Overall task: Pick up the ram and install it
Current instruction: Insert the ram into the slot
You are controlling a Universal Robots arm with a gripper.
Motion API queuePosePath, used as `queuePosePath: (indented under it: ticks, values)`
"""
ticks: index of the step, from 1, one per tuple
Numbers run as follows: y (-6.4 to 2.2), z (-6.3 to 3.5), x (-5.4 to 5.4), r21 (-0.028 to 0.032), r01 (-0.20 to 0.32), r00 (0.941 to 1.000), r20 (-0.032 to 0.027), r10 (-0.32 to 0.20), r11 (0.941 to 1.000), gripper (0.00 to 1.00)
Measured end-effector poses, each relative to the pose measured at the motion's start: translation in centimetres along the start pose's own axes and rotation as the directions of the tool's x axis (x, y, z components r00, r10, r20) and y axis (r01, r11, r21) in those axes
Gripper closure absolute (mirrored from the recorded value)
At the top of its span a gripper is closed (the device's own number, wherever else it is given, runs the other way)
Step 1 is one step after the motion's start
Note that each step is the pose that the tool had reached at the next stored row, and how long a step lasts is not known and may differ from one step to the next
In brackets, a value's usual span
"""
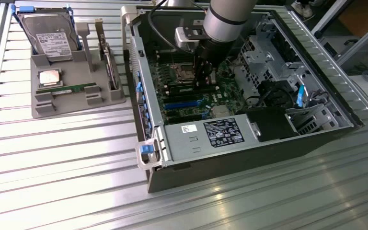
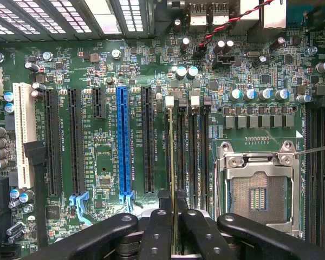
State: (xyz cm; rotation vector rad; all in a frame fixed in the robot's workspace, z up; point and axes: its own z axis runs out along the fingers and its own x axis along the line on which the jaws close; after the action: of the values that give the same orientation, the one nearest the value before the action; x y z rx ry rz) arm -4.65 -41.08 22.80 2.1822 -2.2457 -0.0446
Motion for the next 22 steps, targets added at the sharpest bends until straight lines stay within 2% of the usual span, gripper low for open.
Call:
queuePosePath:
  ticks: [1, 3, 6, 10, 11, 13, 16, 17, 19, 21, 22]
  values:
    - [0.00, 0.00, 0.0, 0.0000, 0.000, 1.0000, 0.0001, 0.000, 1.0000, 0.87]
    - [0.00, 0.00, 0.0, 0.0000, 0.000, 1.0000, 0.0001, 0.000, 1.0000, 0.73]
    - [0.00, -0.01, 0.0, -0.0001, 0.000, 1.0000, -0.0002, 0.000, 1.0000, 0.73]
    - [0.04, -1.27, -0.2, 0.0015, -0.001, 1.0000, -0.0009, 0.001, 1.0000, 0.73]
    - [0.05, -1.61, -0.3, 0.0020, 0.000, 1.0000, -0.0011, 0.000, 1.0000, 0.75]
    - [0.07, -1.95, -0.7, 0.0021, 0.000, 1.0000, -0.0027, 0.000, 1.0000, 0.87]
    - [-0.11, -1.95, -0.9, 0.0020, 0.000, 1.0000, -0.0028, 0.000, 1.0000, 0.89]
    - [-0.36, -1.95, -0.9, 0.0015, -0.001, 1.0000, -0.0027, 0.001, 1.0000, 0.89]
    - [-2.31, -1.96, -1.0, -0.0051, 0.000, 1.0000, -0.0028, 0.000, 1.0000, 0.89]
    - [-3.16, -1.98, -1.0, -0.0080, -0.001, 1.0000, -0.0031, 0.001, 1.0000, 0.89]
    - [-3.88, -1.99, -1.0, -0.0104, -0.001, 1.0000, -0.0032, 0.001, 0.9999, 0.89]
